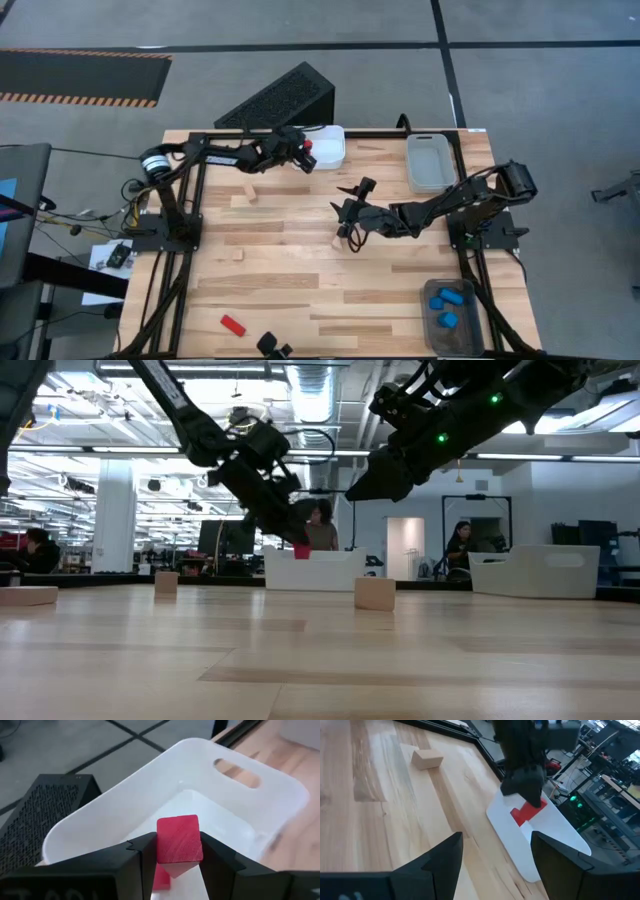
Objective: Sort & place blocks by color
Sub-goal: Put the top red block into the white bin
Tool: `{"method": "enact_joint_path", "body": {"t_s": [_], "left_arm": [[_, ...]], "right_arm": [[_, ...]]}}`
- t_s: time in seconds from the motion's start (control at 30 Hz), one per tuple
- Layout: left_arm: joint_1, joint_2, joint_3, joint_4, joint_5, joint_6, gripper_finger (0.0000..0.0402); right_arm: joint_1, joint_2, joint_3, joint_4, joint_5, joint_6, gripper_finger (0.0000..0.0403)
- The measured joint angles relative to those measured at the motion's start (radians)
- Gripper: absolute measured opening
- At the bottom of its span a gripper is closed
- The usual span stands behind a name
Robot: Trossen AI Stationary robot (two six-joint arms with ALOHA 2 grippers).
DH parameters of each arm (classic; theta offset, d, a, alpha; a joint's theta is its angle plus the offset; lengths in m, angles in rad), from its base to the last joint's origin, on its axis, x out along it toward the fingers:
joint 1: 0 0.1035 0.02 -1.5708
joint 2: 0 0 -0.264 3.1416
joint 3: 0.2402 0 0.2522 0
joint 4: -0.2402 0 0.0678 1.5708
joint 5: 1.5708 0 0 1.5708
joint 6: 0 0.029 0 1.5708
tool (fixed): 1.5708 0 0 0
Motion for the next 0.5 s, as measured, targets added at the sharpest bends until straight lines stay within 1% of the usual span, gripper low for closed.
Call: {"method": "enact_joint_path", "body": {"t_s": [0.23,0.37,0.5], "left_arm": [[0.032,0.061,0.082,-0.068,-0.023,0.006,0.0113],[0.048,0.062,0.093,-0.070,-0.023,0.007,0.0115],[0.051,0.062,0.093,-0.092,-0.025,0.007,0.0132]], "right_arm": [[0.003,0.000,0.000,-0.021,-0.001,0.000,0.0258],[-0.003,0.000,0.000,-0.034,-0.001,0.016,0.0258],[-0.011,0.000,0.000,-0.057,-0.001,0.024,0.0258]]}}
